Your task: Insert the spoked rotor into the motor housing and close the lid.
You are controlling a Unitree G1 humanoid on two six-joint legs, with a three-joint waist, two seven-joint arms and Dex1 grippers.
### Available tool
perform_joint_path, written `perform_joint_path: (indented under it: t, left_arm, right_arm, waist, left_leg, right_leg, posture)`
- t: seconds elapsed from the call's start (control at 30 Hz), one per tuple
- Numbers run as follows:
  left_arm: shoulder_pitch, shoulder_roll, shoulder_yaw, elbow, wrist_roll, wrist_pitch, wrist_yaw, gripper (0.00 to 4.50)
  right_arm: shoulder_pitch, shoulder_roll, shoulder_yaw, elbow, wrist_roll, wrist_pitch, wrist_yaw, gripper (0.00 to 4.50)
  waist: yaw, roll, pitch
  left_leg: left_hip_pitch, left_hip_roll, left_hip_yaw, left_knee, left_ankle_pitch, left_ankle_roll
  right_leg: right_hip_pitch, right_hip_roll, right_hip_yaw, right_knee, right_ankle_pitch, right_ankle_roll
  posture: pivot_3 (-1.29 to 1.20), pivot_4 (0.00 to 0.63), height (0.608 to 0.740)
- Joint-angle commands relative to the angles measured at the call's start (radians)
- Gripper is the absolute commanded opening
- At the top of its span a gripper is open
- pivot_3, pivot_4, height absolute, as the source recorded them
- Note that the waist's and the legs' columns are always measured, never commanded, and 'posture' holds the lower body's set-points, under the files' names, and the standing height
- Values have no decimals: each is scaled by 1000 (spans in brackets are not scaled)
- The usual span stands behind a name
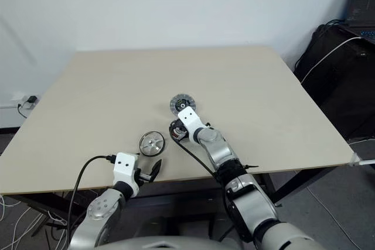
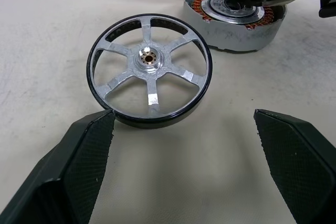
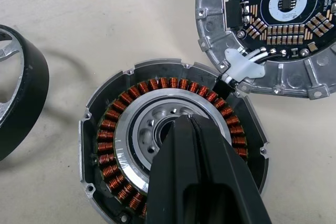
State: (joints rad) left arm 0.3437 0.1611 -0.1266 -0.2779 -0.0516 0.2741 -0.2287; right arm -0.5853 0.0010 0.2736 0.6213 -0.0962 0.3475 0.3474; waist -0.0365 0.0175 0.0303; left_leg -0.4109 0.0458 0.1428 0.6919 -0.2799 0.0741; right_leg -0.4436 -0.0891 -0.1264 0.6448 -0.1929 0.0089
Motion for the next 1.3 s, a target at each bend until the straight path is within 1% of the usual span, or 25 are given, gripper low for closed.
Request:
perform_joint_path:
  t: [0.03,0.37,0.47,0.77,1.17,1.3]
  left_arm:
    - [-4,-1,0,-54,-8,-12,-3,4500]
    - [6,-3,2,-54,-8,-15,1,4500]
    - [9,-3,2,-55,-8,-16,1,4500]
    - [4,-1,-2,-51,-8,-11,-5,4500]
    - [5,-6,0,-46,-7,-12,-6,4500]
    - [10,-7,2,-49,-7,-13,-3,4500]
  right_arm:
    - [-35,8,-13,4,0,-22,0,33]
    - [-53,27,-5,72,-7,-40,2,33]
    - [-46,29,-3,58,-8,-40,7,33]
    - [-14,16,-3,-8,-9,-29,21,33]
    - [8,19,17,-39,-4,-50,86,33]
    - [5,23,14,-33,-5,-56,81,33]
  waist:
    - [0,0,0]
    - [-2,0,0]
    - [-2,0,0]
    - [-2,0,0]
    - [-1,0,0]
    - [-1,0,0]
  left_leg:
    - [0,0,0,0,0,0]
    - [0,0,0,0,0,-1]
    - [1,1,0,0,-1,2]
    - [1,1,0,-1,0,1]
    - [1,1,0,-1,-1,1]
    - [1,1,0,-1,-1,2]
  right_leg:
    - [0,0,0,0,0,0]
    - [0,0,0,0,0,0]
    - [0,1,1,0,0,0]
    - [0,1,1,0,0,0]
    - [0,2,1,0,0,0]
    - [0,2,1,0,0,0]
  posture:
    - [0,0,740]
    - [0,0,740]
    - [0,0,740]
    - [0,0,740]
    - [0,0,740]
    - [0,0,740]
